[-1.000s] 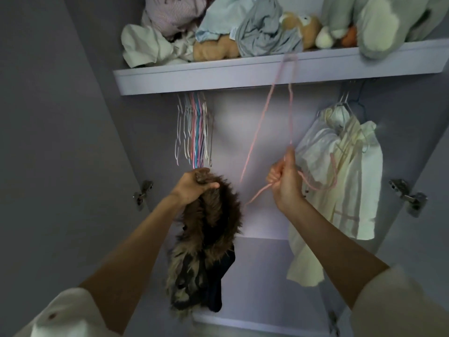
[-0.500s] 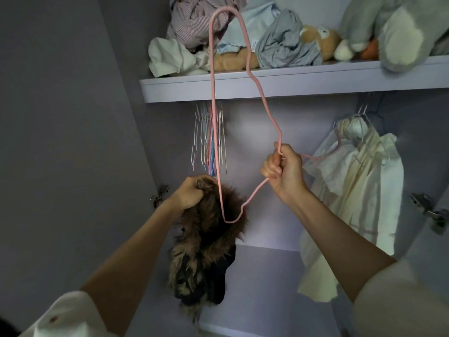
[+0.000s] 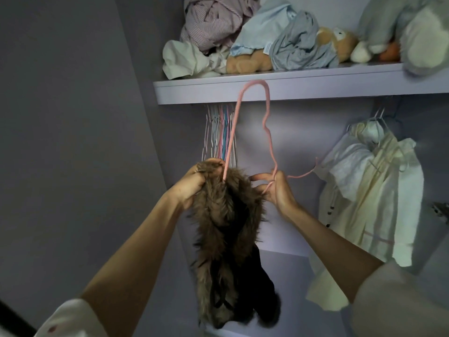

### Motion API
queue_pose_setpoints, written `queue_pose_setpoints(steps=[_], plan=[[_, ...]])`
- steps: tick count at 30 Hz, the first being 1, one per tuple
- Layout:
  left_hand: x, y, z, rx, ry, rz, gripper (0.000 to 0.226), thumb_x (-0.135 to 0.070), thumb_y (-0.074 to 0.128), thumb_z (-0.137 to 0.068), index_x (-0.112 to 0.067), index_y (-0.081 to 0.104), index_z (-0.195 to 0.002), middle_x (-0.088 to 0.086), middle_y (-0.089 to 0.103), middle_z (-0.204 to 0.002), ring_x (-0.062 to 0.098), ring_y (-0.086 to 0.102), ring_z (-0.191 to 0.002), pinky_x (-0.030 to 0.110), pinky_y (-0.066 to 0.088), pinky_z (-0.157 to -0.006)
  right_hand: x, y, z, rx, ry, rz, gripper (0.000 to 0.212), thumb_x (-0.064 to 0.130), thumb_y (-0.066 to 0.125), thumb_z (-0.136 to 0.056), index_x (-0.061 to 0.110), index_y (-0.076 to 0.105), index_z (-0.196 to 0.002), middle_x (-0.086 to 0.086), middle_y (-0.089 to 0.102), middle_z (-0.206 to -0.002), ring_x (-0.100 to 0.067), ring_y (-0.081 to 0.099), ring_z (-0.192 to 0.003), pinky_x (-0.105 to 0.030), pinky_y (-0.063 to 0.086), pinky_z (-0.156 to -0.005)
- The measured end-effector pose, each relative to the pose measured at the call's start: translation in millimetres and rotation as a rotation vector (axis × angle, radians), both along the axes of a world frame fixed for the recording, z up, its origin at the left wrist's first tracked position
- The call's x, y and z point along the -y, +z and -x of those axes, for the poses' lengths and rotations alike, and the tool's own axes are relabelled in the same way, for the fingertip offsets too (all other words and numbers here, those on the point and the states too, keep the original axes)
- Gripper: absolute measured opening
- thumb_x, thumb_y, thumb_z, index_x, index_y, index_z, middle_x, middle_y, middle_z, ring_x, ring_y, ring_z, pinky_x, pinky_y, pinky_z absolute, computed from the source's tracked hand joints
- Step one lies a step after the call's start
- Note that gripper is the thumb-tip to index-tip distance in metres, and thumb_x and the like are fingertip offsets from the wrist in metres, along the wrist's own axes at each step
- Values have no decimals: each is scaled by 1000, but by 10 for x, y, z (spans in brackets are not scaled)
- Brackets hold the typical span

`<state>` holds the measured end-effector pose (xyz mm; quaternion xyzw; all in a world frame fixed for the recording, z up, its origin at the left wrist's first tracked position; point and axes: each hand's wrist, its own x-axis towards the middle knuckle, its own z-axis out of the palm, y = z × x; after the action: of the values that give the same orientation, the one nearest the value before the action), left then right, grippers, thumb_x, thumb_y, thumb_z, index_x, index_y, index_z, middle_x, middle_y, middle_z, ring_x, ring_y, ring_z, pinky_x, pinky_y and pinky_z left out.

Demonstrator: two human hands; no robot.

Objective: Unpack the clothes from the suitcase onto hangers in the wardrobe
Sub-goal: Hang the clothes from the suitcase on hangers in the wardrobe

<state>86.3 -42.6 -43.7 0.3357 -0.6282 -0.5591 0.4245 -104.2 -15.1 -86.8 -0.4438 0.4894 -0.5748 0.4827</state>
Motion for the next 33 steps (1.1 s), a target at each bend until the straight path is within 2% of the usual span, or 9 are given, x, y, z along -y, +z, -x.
queue_pose_setpoints(steps=[6, 10, 15, 18, 21, 24, 28, 31, 33], plan=[[15, -77, 66, 70, 49, -28, 19, 4, 51, -89, -11, 63, -86, -10, 70, -70, 0, 66, -68, 11, 53, -66, 23, 63, -37, -69, -235, 138, 61, 20, 20, -98, 9, 58, -52, 6, 27, -29, -6, 22, -30, -19, 20, -37], [84, -130, -39, 13, 185, -126, 17, 2, 55, -88, 0, 65, -102, 5, 69, -78, 14, 66, -72, 20, 57, -65, -4, -26, 133, -216, -364, 245, 37, 22, 34, -84, 14, 52, -52, 5, 33, -27, -5, 32, -29, -12, 21, -36], [209, -172, -197, -28, 393, -251, 17, 4, 61, -84, 7, 63, -101, 7, 69, -68, 16, 67, -56, 26, 57, -54, -34, -192, 396, -316, -409, 281, 21, 30, 40, -76, 19, 46, -59, 11, 42, -36, -2, 40, -38, -12, 26, -42], [287, -233, -195, 74, 640, -179, 18, 5, 62, -82, 3, 65, -99, 17, 68, -89, 29, 66, -81, 35, 58, -73, -99, -180, 445, -364, -382, 264, 37, 36, 42, -69, 1, 43, -60, 5, 37, -45, -6, 34, -45, -22, 23, -46], [239, -218, -158, 237, 839, -75, 24, 5, 47, -84, 1, 64, -102, 15, 62, -97, 29, 58, -94, 36, 50, -87, -177, -189, 453, -633, -386, 154, 28, 7, 43, -88, 4, 38, -61, -20, 44, -68, -27, 44, -70, -30, 21, -61], [162, -175, -108, 254, 906, 41, 32, 9, 36, -85, -3, 62, -101, 6, 55, -88, 22, 50, -88, 29, 43, -82, -227, -219, 444, -835, -410, 35, 16, 14, 46, -90, 9, 46, -75, -28, 60, -92, -42, 55, -92, -36, 34, -70], [159, -158, -66, 179, 705, 153, 18, -3, 49, -92, -15, 63, -91, 2, 63, -86, 21, 59, -89, 33, 51, -87, -252, -246, 396, -1023, -333, -120, 16, 27, 48, -89, 15, 49, -80, -20, 65, -100, -37, 58, -101, -34, 40, -78], [78, -140, 41, 153, 406, 221, 20, -2, 53, -91, 4, 63, -108, 5, 66, -91, 4, 63, -77, 13, 50, -77, -223, -244, 328, -1040, -352, -86, 33, 36, 46, -92, 8, 57, -78, -20, 66, -95, -37, 59, -97, -31, 35, -70], [-4, -139, 110, 231, 140, 224, 29, -4, 55, -90, 3, 59, -117, -2, 67, -89, -5, 63, -77, 8, 48, -76, -183, -229, 297, -979, -408, -26, 44, 39, 48, -93, 5, 55, -66, -23, 65, -84, -39, 60, -89, -31, 32, -66]])
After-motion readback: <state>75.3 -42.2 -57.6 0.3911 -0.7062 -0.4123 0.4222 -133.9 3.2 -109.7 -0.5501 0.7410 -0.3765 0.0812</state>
